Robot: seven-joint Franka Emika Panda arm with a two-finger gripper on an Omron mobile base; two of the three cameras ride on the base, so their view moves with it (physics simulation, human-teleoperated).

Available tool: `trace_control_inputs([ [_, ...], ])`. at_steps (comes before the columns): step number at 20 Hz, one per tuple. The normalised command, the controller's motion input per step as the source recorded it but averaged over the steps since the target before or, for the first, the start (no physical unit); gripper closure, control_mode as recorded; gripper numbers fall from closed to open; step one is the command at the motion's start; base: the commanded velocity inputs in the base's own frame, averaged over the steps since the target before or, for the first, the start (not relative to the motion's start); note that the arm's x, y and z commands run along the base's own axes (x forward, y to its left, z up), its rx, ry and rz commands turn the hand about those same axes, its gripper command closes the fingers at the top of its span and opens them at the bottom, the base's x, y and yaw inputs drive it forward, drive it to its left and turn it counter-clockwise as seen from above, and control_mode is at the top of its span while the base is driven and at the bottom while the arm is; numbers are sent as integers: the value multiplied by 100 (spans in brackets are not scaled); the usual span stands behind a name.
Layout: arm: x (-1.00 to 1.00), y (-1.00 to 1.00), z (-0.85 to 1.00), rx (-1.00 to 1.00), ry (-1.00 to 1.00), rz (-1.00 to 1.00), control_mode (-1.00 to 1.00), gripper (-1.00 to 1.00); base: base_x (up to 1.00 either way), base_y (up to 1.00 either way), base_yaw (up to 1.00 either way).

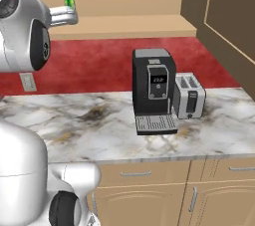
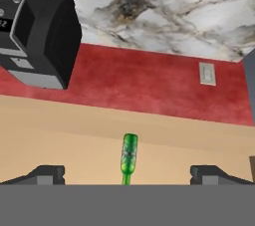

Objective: Open the cabinet directly in front. Then move the beer and the cup to the dining counter with the jar on it.

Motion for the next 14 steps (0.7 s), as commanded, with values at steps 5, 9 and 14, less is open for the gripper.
trace_control_inputs([
  [5,8,3,0,4,-1,0,-100,-100,0,0,0],
  [9,25,0,0,10,0,0,-100,-100,0,0,0],
  [14,35,1,0,9,0,0,-100,-100,0,0,0],
])
